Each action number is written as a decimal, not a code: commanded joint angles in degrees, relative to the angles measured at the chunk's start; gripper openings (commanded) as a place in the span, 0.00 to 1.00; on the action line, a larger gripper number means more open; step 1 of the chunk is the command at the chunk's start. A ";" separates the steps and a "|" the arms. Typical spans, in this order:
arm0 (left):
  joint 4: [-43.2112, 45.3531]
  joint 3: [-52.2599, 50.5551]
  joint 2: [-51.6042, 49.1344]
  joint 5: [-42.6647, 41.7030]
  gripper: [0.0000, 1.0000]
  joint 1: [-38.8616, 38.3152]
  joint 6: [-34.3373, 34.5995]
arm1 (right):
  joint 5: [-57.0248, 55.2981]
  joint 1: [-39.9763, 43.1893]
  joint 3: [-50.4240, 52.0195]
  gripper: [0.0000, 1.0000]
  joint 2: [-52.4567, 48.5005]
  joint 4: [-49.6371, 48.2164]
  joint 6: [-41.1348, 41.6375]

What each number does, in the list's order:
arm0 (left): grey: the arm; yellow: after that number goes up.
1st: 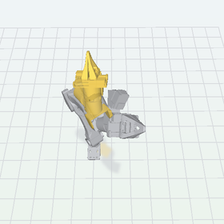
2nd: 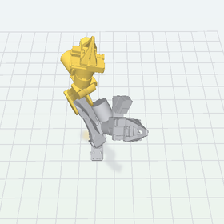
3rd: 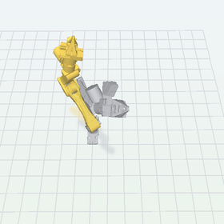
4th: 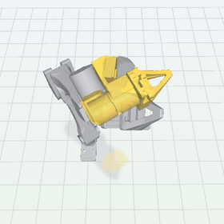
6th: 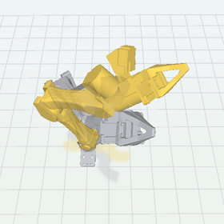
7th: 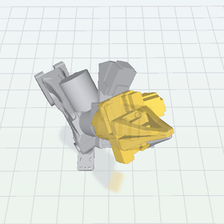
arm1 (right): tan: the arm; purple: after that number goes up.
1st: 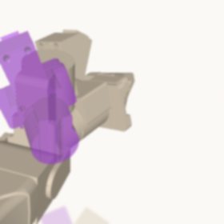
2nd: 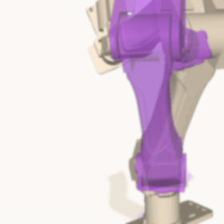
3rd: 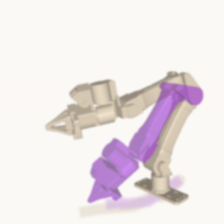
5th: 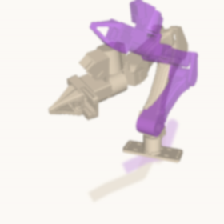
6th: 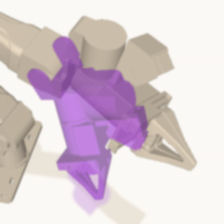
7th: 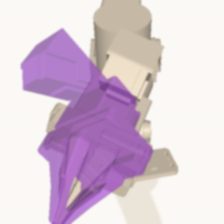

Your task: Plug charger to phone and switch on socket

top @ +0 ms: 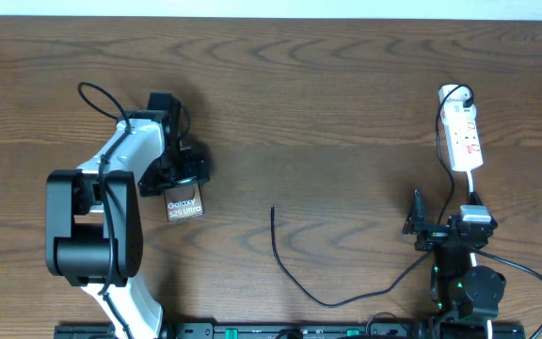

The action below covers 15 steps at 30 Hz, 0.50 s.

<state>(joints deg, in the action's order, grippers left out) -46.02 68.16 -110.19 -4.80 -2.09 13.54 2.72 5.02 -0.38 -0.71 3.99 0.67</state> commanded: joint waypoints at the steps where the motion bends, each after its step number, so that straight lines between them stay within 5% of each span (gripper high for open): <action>1: 0.11 -0.46 -0.33 0.20 0.98 0.57 -0.20 | -0.46 0.24 0.04 0.99 0.33 0.26 0.59; 15: 0.11 -0.48 -0.33 0.13 0.98 -0.42 -3.32 | -0.46 0.24 0.04 0.99 0.33 0.26 0.59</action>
<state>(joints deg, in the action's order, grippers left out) -46.00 68.16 -110.19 -5.65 -2.02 12.71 2.72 5.02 -0.38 -0.71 3.99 0.67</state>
